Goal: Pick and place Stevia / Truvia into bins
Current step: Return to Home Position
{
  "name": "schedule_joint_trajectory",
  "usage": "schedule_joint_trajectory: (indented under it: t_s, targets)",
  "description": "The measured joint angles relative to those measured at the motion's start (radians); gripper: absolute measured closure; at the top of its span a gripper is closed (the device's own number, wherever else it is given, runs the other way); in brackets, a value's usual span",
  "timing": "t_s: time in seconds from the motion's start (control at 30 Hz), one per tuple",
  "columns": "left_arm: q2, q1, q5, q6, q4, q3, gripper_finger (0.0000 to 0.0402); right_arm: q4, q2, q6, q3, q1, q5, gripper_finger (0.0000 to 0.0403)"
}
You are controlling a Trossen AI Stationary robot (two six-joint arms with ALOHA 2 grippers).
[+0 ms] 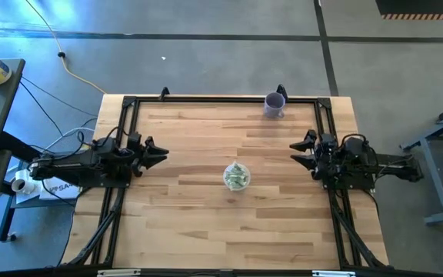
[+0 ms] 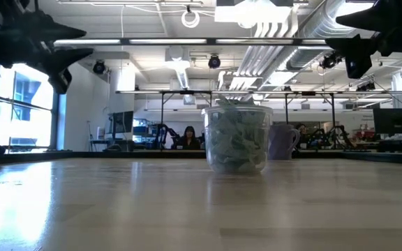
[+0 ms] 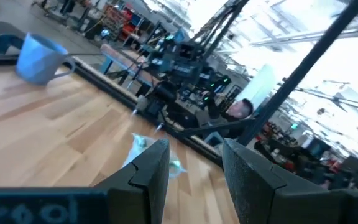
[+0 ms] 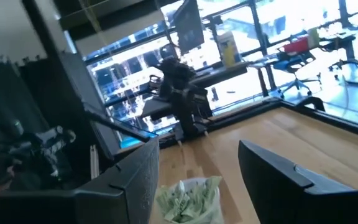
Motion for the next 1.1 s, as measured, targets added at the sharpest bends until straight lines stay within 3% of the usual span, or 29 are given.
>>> schedule_joint_trajectory:
  t_s: [0.33, 0.47, 0.73, 1.1]
  targets:
    - [-0.001, 0.0, -0.189, -0.032, -0.053, 0.0, 0.022, -0.017, -0.001, -0.139, 0.0, 0.0, -0.091, 0.0193]
    - [0.001, 0.0, -0.189, -0.025, -0.067, 0.0, 0.022, -0.022, 0.0, -0.165, 0.0, 0.0, -0.083, 0.0193]
    - [0.0, 0.0, -0.189, -0.025, -0.08, 0.0, 0.022, -0.159, 0.001, -0.157, 0.0, 0.0, 0.079, 0.0191]
    - [0.0, 0.0, -0.188, -0.025, -0.08, 0.0, 0.022, -0.261, 0.001, -0.158, 0.0, 0.0, 0.087, 0.0193]
